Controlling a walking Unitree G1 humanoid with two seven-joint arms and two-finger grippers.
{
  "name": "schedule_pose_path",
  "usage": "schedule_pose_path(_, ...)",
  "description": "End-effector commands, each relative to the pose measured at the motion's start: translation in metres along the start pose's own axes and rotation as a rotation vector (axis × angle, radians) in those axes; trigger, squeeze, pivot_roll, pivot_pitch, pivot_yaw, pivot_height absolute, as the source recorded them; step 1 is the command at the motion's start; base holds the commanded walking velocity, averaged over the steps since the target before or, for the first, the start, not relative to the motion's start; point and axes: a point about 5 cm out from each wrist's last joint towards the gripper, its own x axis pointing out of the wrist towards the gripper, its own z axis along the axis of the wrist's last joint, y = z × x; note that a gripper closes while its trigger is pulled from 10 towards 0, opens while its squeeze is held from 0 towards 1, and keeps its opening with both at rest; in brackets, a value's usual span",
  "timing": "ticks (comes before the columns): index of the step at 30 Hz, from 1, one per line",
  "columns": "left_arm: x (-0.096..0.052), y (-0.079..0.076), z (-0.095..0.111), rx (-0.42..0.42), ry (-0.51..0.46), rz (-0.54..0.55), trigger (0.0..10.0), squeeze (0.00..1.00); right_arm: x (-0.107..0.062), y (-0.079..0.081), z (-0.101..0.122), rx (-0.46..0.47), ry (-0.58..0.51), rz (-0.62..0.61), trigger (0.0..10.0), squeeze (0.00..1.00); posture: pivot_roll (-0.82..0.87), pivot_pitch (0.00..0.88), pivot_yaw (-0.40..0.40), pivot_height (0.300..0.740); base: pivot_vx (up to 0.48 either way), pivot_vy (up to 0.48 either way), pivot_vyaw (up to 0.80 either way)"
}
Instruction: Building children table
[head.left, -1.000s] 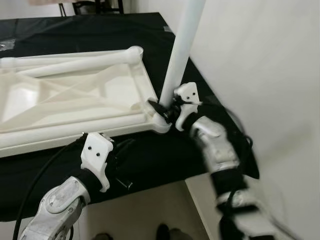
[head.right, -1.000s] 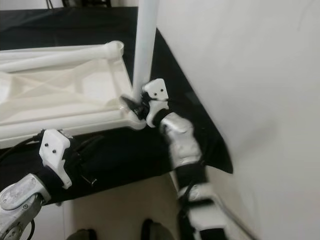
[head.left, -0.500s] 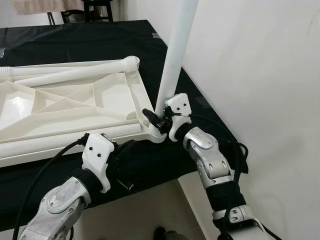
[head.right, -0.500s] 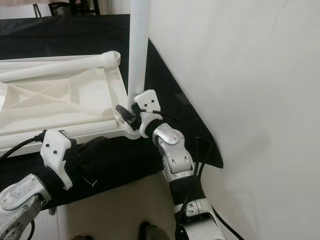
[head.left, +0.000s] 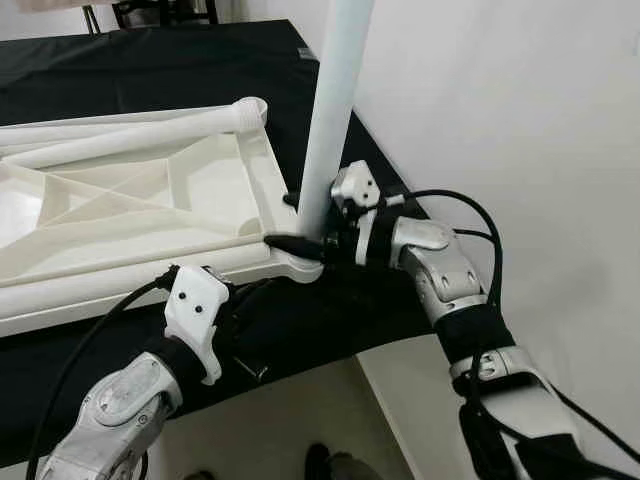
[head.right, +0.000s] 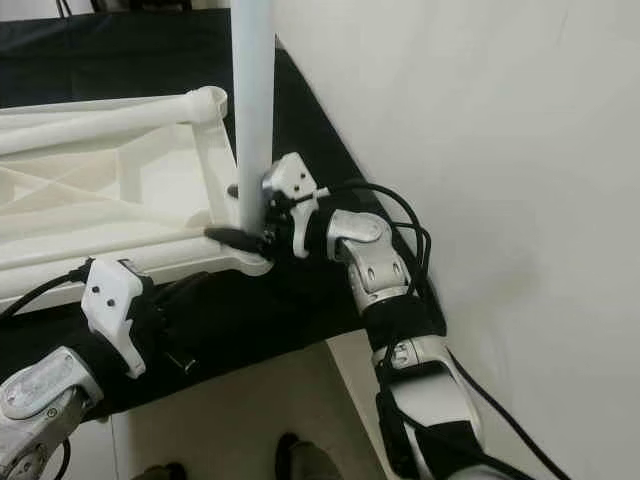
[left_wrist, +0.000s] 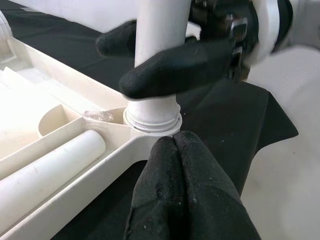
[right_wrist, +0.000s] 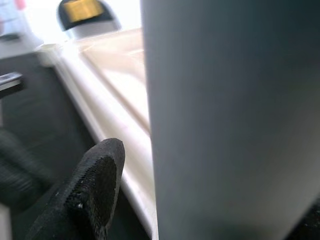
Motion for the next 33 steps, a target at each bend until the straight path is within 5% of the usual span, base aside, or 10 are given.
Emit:
schedule_pose_path(1, -0.003, -0.001, -0.002, -0.003, 0.021, -0.001, 10.0, 0.00, 0.004, 0.001, 0.003, -0.023, 0.008, 0.041, 10.0, 0.00, 0.10, 0.254, -0.139, 0.740, 0.000, 0.000, 0.00)
schedule_pose_path(8, -0.003, -0.001, -0.002, 0.000, 0.023, 0.000, 10.0, 0.00, 0.004, -0.005, 0.008, -0.033, 0.019, 0.118, 10.0, 0.00, 0.11, 0.257, -0.144, 0.740, 0.000, 0.000, 0.00)
schedule_pose_path(9, -0.004, -0.001, -0.002, 0.001, 0.023, 0.001, 10.0, 0.00, 0.005, -0.007, 0.009, -0.028, 0.020, 0.120, 3.3, 0.00, 0.11, 0.258, -0.146, 0.740, 0.000, 0.000, 0.00)
schedule_pose_path(10, -0.004, -0.001, -0.002, 0.001, 0.024, 0.002, 10.0, 0.00, 0.005, -0.009, 0.008, -0.017, 0.022, 0.129, 0.0, 0.00, 0.11, 0.259, -0.147, 0.740, 0.000, 0.000, 0.00)
schedule_pose_path(27, -0.005, -0.002, -0.003, -0.006, 0.028, 0.003, 10.0, 0.00, -0.019, -0.011, -0.035, 0.085, 0.101, -0.048, 0.0, 0.00, 0.08, 0.271, -0.155, 0.740, 0.000, 0.000, 0.00)
schedule_pose_path(29, -0.008, -0.001, -0.003, -0.003, 0.033, 0.003, 10.0, 0.00, -0.022, -0.011, -0.063, 0.162, 0.217, -0.384, 0.0, 0.00, 0.08, 0.279, -0.168, 0.740, 0.000, 0.000, 0.00)
schedule_pose_path(30, -0.008, -0.001, -0.003, -0.003, 0.033, 0.003, 10.0, 0.00, -0.022, -0.011, -0.063, 0.162, 0.217, -0.384, 0.0, 0.00, 0.08, 0.279, -0.168, 0.740, 0.000, 0.000, 0.00)
schedule_pose_path(31, -0.009, 0.000, -0.003, -0.003, 0.036, 0.005, 10.0, 0.00, -0.028, -0.008, -0.081, 0.235, 0.269, -0.750, 0.0, 0.00, 0.08, 0.279, -0.168, 0.740, 0.000, 0.000, 0.00)
schedule_pose_path(32, -0.009, 0.000, -0.003, -0.003, 0.036, 0.005, 10.0, 0.00, -0.028, -0.008, -0.081, 0.235, 0.269, -0.750, 0.0, 0.00, 0.08, 0.279, -0.168, 0.740, 0.000, 0.000, 0.00)
schedule_pose_path(33, -0.010, 0.002, -0.003, 0.000, 0.040, 0.011, 10.0, 0.00, -0.017, 0.025, -0.091, 0.269, 0.308, -0.788, 0.0, 0.00, 0.08, 0.304, -0.150, 0.740, 0.000, 0.000, 0.00)
